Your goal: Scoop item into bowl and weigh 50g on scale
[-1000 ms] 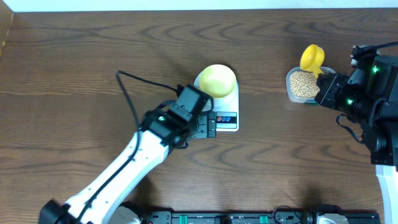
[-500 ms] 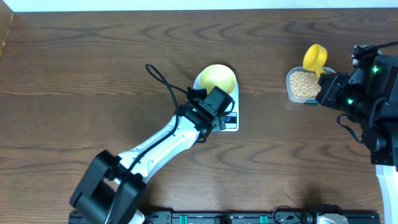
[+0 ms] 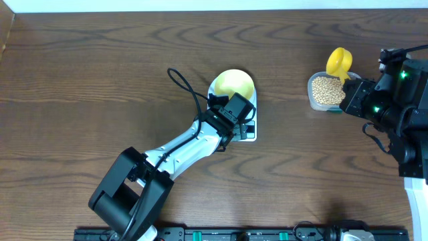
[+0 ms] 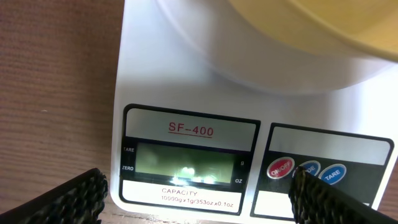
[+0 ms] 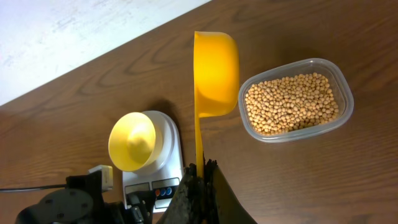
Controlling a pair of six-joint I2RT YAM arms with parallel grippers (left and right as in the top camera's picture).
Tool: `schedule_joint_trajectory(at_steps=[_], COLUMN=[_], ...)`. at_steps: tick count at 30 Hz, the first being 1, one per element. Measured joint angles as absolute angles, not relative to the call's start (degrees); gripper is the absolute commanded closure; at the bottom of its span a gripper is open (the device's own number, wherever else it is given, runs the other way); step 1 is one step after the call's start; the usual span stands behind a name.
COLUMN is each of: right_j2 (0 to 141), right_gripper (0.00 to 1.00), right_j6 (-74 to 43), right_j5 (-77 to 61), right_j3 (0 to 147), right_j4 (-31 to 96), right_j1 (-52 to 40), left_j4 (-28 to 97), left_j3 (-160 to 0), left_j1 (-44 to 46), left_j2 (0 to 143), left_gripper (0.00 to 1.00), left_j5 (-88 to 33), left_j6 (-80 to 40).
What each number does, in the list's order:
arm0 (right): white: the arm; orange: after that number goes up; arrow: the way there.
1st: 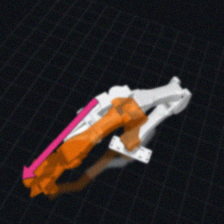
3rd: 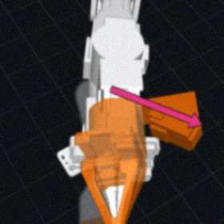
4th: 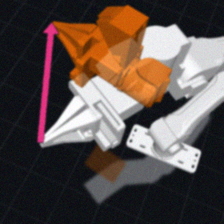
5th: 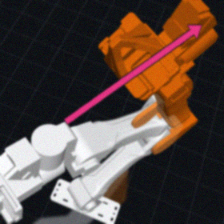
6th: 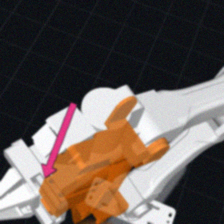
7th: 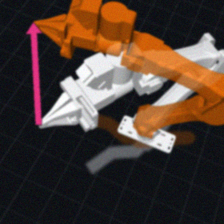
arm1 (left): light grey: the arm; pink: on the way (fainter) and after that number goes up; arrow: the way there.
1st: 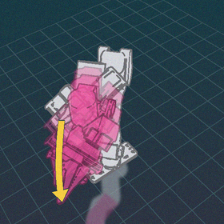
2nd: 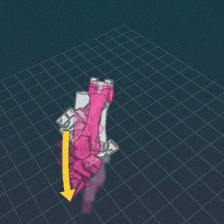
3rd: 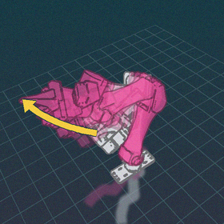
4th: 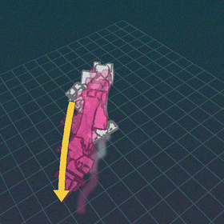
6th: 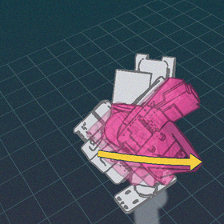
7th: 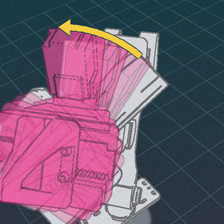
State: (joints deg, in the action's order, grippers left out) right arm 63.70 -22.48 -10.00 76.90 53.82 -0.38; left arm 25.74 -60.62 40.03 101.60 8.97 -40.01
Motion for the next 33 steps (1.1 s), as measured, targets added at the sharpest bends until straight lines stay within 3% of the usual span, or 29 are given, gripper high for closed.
schedule_joint_trajectory(at_steps=[33], right_j2=[63.7], right_gripper=[0.99], right_j6=[-22.5], right_j5=[-10.0], right_j3=[76.9], right_j4=[55.1], right_j1=[-0.4], left_j4=[24.8], left_j3=[-60.6], left_j1=[40.0], left_j2=[101.8], left_gripper=[0.05], left_j5=[10.7], left_j6=[-38.7])
